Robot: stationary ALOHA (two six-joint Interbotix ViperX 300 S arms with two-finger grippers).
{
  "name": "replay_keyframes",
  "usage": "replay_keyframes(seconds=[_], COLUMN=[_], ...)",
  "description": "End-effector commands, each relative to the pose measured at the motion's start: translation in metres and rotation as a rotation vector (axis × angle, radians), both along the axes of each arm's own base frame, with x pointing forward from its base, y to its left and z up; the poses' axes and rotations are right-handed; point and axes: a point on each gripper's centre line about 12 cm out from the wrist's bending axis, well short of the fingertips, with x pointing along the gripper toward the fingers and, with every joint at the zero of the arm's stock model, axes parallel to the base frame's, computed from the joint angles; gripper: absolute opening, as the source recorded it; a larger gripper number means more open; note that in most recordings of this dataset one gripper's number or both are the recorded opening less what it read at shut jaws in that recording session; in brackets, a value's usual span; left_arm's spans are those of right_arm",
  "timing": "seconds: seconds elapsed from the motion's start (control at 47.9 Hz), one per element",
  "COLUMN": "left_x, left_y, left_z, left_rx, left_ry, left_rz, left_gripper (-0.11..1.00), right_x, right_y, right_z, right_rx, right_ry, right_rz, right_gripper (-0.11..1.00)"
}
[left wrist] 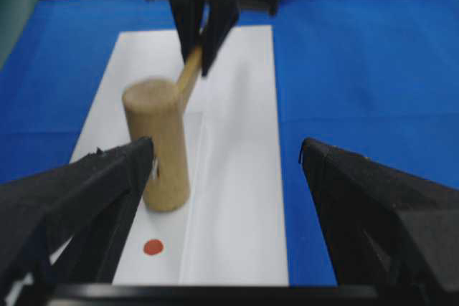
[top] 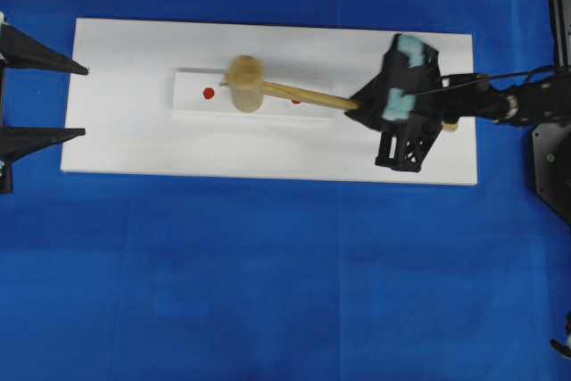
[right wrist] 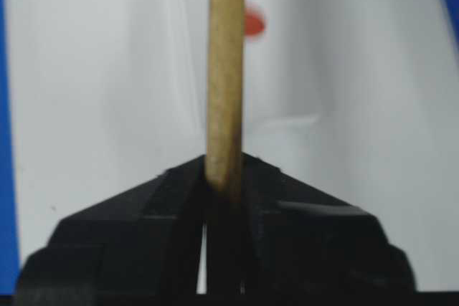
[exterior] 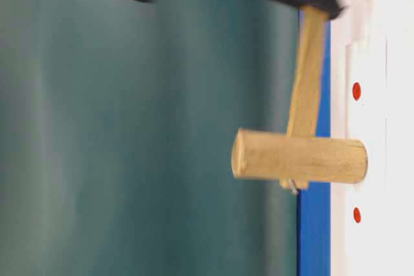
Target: Hit the mark with a hammer.
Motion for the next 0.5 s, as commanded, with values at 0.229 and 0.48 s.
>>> replay_keyframes(seconds=[0.229, 0.48], left_x=[0.001, 0.002], left_y=[0.000, 0.000], left_z=[0.004, 0.003], left_rx=[-0.003, -0.003], left_ry=[-0.011, -0.009], left_rz=[0.002, 0.002], left_gripper=[0.81, 0.81], right_x=[-0.001, -0.028], right_y=[-0.001, 0.004], right_z=[0.046, 0.101], right_rx=[-0.034, -0.082], right_ry=[-0.145, -0.334], right_rz=[-0.007, 0.029], right_gripper=[0.03, 0.03])
